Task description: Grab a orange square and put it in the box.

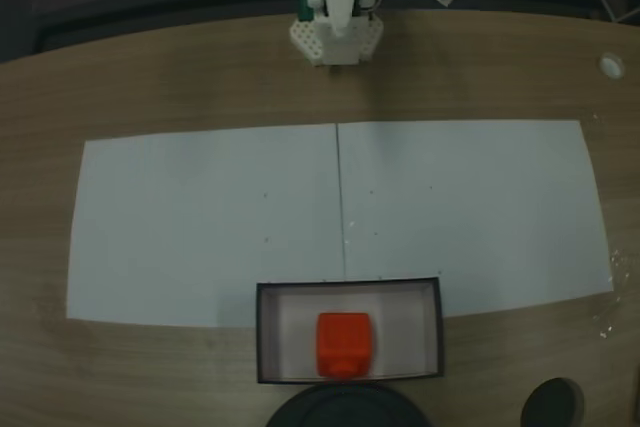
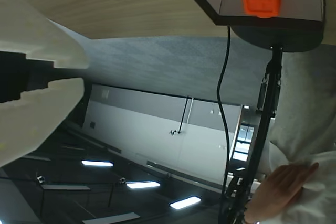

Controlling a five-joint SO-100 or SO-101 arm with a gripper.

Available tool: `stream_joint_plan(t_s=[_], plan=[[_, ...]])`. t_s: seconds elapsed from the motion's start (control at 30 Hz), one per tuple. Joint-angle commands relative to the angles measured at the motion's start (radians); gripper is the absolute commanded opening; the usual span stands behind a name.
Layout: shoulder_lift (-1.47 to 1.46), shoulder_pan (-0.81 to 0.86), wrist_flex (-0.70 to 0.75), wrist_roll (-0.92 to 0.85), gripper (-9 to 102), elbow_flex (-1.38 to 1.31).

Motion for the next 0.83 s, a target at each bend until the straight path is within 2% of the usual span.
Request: stream_joint_plan(t_s=[0.0,0.2,0.4,0.5,0.63,0.8], plan=[[0.018,0.009,-0.071,-0.002,0,0.104],[0.018,-0.012,-0.152,0.002,0,0.423],[0.018,-0.043,-0.144,0.14,0,0.632],[0.018,-0.043,-0.089,0.16,0,0.627],[0.018,-0.1,0.107,0.161,0,0.577],[0.018,-0.132,0.109,0.158,0,0.575]])
